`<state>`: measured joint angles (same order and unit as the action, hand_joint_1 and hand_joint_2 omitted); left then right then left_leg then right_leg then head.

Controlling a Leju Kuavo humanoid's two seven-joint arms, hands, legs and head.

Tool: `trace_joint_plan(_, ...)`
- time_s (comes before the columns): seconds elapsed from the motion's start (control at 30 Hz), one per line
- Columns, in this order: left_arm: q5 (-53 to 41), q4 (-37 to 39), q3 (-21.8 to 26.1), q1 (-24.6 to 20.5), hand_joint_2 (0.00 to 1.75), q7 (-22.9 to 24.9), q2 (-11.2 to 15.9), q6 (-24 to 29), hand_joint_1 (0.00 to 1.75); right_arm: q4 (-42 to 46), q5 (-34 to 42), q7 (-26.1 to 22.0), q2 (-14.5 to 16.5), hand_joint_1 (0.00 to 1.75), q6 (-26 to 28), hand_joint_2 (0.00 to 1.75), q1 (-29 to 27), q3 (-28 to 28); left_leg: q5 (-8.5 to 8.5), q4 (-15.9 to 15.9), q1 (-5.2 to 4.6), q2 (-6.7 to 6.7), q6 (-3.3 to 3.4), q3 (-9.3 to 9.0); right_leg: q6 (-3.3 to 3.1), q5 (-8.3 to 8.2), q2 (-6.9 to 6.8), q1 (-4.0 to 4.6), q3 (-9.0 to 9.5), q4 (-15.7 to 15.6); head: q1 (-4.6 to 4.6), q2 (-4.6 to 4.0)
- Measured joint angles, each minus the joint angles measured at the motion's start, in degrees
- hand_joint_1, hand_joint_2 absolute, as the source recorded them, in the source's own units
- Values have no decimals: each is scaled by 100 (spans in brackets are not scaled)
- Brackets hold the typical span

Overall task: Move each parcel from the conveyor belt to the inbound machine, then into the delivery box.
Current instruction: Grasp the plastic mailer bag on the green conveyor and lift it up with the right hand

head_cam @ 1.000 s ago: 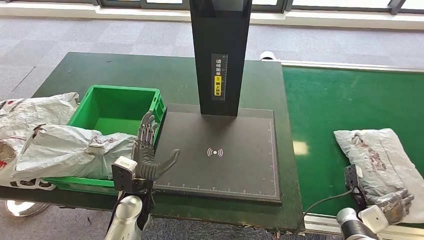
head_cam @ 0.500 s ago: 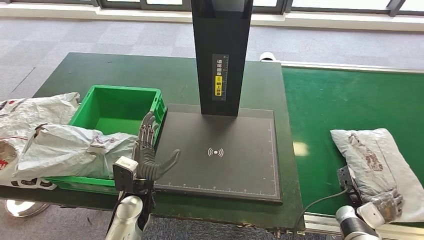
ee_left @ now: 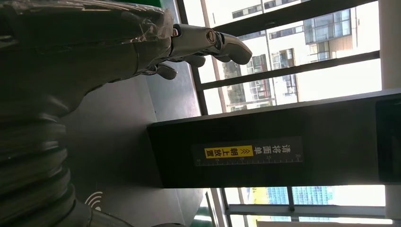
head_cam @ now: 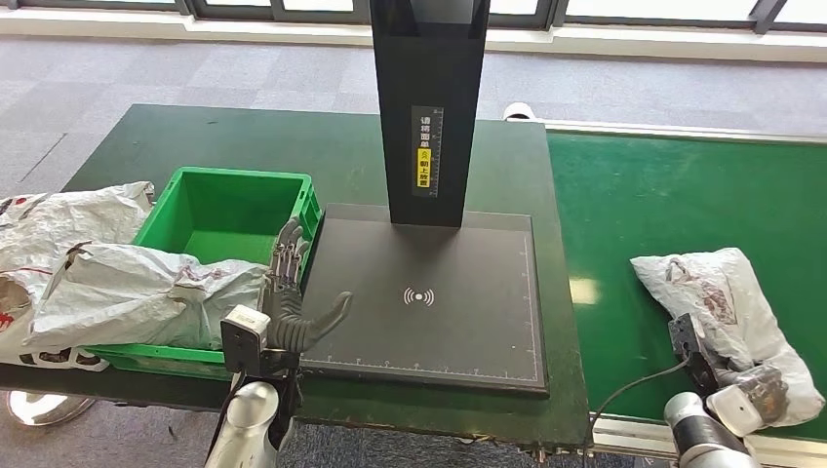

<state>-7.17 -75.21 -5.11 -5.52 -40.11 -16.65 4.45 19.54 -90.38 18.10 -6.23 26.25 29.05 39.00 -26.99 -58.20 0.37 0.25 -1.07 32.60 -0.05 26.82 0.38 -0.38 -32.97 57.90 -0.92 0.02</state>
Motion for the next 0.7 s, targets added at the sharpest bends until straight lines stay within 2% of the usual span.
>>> trace_joint_plan(0.33, 5, 29, 2, -5, 175, 0, 0, 2, 0, -2, 5, -95, 0, 175, 121, 175, -9, -9, 0, 0, 0, -1, 0, -2, 0, 0, -1, 5, 1, 0, 0, 0)
trace_joint_plan(0.5, 61, 60, 2, -8, 175, 0, 0, 41, 0, -4, 52, -450, 9, 175, 574, 175, -74, -9, 0, 0, 0, -4, 0, 1, 0, 0, -4, -3, 1, 0, 0, 0)
trace_joint_plan(0.57, 67, 65, 2, -8, 175, 0, 1, 72, 0, 62, 281, -1070, 69, 175, 935, 175, -137, -2, 0, 1, 0, -5, 0, 6, 1, 0, -5, -4, 1, 0, -1, 0)
trace_joint_plan(0.7, 75, 62, 15, -6, 175, 0, 3, 113, 0, 856, 1071, -3326, 562, 175, 1348, 175, -352, 22, -3, 5, -1, 11, -2, 45, -1, 0, 12, -5, -12, 2, 0, 0)
